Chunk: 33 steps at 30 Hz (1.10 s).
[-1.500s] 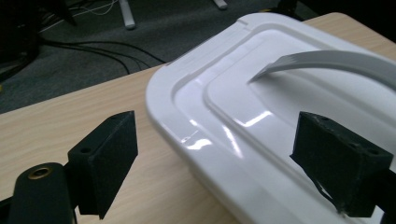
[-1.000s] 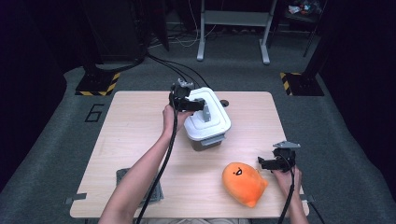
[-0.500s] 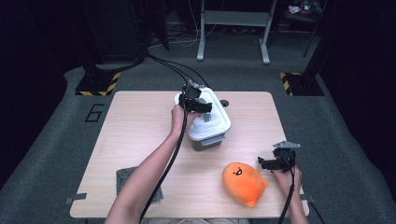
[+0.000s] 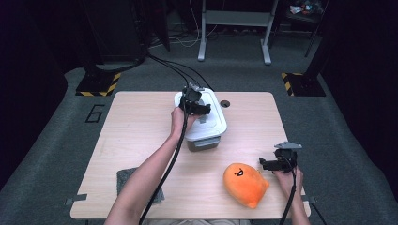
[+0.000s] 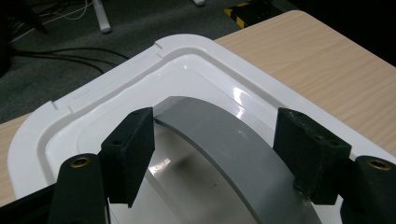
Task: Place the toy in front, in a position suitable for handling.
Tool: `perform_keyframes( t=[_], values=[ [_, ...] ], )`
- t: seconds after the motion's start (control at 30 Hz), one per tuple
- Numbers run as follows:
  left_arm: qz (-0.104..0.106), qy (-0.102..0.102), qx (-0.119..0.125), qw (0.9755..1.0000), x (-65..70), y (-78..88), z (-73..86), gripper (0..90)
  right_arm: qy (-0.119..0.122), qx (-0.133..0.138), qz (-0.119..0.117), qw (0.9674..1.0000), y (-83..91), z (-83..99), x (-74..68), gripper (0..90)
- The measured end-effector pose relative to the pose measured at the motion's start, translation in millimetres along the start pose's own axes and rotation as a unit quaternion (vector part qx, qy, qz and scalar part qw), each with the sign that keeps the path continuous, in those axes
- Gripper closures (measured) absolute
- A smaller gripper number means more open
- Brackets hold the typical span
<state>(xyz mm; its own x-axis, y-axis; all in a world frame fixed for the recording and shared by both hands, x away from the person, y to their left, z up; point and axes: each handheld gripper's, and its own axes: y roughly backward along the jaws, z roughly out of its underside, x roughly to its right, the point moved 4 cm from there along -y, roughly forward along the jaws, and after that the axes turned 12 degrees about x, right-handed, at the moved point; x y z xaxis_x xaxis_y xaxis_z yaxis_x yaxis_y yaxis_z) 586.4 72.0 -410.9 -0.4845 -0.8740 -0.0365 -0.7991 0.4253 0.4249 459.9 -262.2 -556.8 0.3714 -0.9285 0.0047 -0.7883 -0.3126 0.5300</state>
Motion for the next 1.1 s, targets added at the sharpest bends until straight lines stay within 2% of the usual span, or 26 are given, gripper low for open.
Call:
perform_keyframes(
  t=[0.23,0.33,0.37,0.43,0.63,0.9,1.1],
  values=[
    [-0.012,-0.004,-0.003,0.9999,-4.3,2.9,0.7,34.4,0.000,0.000,0.000,1.0000,0.0,0.0,0.0,0.0],
    [-0.017,-0.006,0.003,0.9998,-4.2,4.4,0.1,36.9,0.000,0.000,0.000,1.0000,0.0,0.0,0.0,0.0],
    [-0.017,-0.014,0.002,0.9998,-5.0,5.5,-0.1,37.4,0.000,0.000,0.000,1.0000,0.0,0.0,0.0,0.0],
    [-0.017,-0.014,0.005,0.9997,-4.5,6.0,-0.4,38.4,0.000,0.000,0.000,1.0000,0.0,0.0,0.0,0.0],
    [-0.033,-0.033,0.005,0.9989,-6.9,10.0,0.1,44.8,-0.003,-0.001,0.000,1.0000,0.1,0.1,-0.3,0.0],
    [-0.035,-0.030,0.006,0.9989,-18.9,14.3,3.3,50.6,-0.002,-0.001,0.000,1.0000,0.0,0.0,-0.2,0.0],
    [-0.050,-0.030,0.008,0.9983,-27.9,17.7,5.7,56.7,-0.001,0.000,0.000,1.0000,0.0,0.0,-0.1,0.0]
  ],
)
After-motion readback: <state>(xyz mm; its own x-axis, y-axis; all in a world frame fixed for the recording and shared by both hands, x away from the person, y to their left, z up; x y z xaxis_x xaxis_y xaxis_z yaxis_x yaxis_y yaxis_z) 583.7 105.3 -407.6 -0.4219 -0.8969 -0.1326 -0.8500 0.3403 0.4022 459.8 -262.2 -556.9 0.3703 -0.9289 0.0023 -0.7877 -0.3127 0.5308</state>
